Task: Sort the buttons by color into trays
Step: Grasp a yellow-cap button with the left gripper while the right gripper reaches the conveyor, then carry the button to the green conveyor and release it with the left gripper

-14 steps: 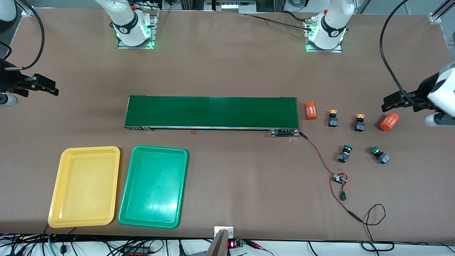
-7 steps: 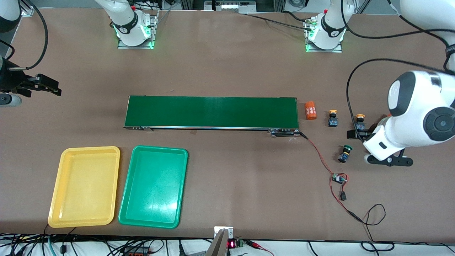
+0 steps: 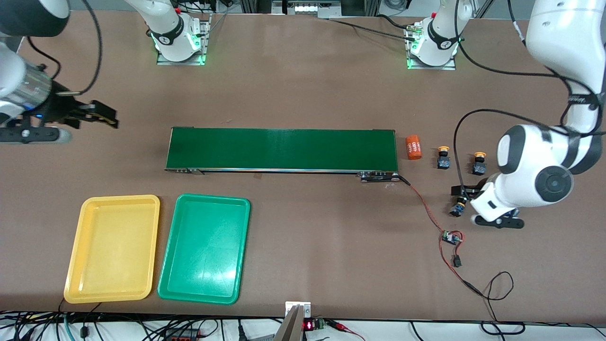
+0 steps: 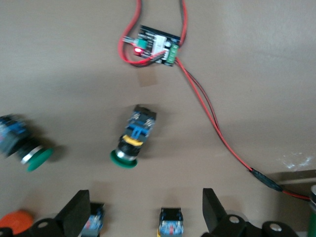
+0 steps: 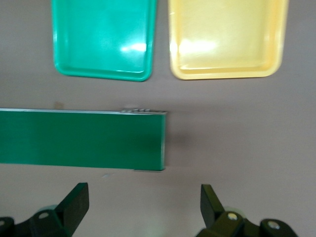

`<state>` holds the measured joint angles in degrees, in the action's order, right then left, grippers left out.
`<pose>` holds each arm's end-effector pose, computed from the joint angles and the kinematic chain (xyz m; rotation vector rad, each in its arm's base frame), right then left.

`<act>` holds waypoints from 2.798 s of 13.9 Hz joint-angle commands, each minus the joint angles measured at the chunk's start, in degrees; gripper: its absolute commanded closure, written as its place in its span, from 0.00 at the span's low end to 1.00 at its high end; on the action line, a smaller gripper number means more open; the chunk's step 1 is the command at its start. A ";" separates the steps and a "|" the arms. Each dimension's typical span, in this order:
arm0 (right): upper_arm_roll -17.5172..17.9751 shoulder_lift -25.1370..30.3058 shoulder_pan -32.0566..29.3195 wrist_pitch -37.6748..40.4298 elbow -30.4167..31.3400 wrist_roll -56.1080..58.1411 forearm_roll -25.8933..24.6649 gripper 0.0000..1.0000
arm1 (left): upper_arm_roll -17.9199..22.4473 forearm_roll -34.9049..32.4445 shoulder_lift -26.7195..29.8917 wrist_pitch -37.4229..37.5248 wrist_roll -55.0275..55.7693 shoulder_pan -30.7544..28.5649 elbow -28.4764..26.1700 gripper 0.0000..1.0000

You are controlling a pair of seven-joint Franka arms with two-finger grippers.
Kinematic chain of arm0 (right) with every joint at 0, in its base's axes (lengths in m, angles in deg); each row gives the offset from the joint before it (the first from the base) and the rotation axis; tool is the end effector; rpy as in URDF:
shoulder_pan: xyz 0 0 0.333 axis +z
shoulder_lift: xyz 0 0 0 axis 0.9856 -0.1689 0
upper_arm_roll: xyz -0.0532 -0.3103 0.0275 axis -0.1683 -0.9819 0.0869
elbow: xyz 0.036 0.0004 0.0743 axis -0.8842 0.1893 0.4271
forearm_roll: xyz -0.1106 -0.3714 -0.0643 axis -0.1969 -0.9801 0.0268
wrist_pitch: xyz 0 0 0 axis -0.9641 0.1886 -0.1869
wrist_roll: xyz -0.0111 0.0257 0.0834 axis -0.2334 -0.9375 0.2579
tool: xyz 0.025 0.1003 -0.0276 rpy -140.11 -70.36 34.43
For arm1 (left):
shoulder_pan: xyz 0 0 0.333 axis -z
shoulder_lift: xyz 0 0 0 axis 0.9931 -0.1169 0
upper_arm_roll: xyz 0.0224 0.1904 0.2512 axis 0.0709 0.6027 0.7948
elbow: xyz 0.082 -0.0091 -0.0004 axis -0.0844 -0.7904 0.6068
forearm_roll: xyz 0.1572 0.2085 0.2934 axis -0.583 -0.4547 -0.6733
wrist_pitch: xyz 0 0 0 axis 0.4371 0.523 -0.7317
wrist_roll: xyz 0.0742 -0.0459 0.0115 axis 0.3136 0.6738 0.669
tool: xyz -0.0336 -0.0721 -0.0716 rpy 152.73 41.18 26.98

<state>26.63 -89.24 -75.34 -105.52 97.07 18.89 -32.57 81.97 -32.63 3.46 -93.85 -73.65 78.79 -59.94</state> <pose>0.5703 0.0677 0.5591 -3.0849 -0.0200 0.1601 0.6696 -0.0185 0.2731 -3.1015 0.1726 0.3089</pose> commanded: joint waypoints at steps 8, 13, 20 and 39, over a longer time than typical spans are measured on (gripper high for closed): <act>-0.36 -5.79 10.27 -11.30 3.67 -9.77 2.22 0.00 | -1.42 -1.86 -7.14 -11.82 -22.62 -2.88 0.52 0.00; -0.45 -4.92 12.74 -10.45 4.92 -14.53 -0.77 0.00 | -1.42 -1.69 -9.16 -13.84 -22.80 -3.68 -0.61 0.00; -0.98 -3.60 12.21 -7.63 4.21 -15.57 -0.86 0.00 | -1.60 -1.60 -7.77 -15.17 -29.71 -4.55 -2.20 1.00; 4.54 -4.12 9.31 -7.97 3.68 -24.36 -5.25 0.00 | -17.24 11.85 16.51 -10.94 5.40 4.13 -26.11 1.00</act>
<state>28.75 -92.85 -66.27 -113.25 100.70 -4.76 -37.56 65.22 -21.96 19.52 -102.79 -69.94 82.37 -84.87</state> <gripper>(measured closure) 0.000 0.665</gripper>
